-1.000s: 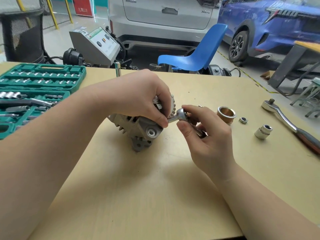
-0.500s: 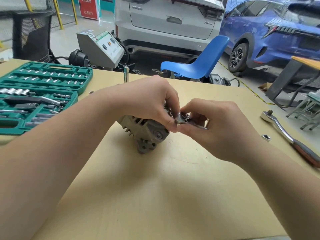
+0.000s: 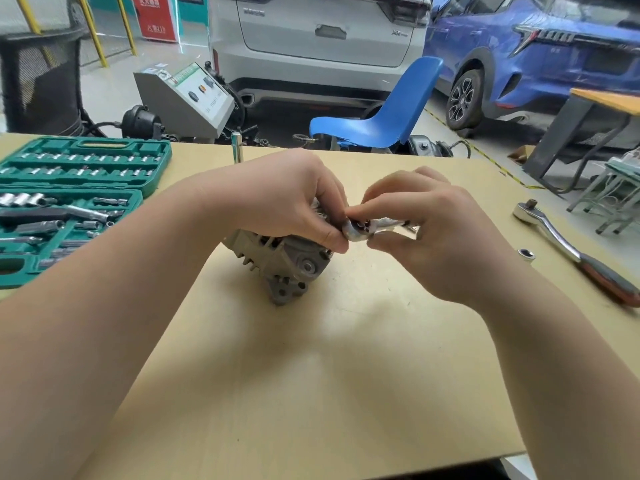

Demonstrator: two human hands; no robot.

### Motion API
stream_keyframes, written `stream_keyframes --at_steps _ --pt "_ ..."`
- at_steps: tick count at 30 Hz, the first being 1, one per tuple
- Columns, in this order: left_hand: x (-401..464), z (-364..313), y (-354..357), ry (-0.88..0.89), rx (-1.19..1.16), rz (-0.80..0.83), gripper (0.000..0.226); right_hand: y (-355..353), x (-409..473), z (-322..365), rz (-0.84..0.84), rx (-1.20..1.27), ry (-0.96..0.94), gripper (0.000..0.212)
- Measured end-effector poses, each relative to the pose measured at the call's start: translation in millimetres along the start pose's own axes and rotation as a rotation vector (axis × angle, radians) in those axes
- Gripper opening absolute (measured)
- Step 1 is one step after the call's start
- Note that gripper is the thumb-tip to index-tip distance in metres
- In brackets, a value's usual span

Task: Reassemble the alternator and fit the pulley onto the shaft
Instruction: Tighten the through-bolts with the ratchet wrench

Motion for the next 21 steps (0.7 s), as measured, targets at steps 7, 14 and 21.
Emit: stream_keyframes --at_steps 7,14,21 --pt "0 0 -1 0.008 -0.008 -0.007 0.011 5 -1 -11 -0.021 0.141 0.063 0.038" --pt "-1 -6 -1 0.058 -0.01 0.02 0.015 3 -4 -3 -0.02 0.044 -0.097 0.034" --pt "-2 -6 -1 0.087 0.033 -0.008 0.01 -5 16 -2 0.1 -0.129 -0.186 0.025"
Point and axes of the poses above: each hand's wrist, its own x-axis towards the middle knuckle, its own y-axis out of the palm, z = x × y, the point moved 5 cm from there along x, towards the middle knuckle, and after that the axes turned 2 degrees about x, right-handed, at the moved point
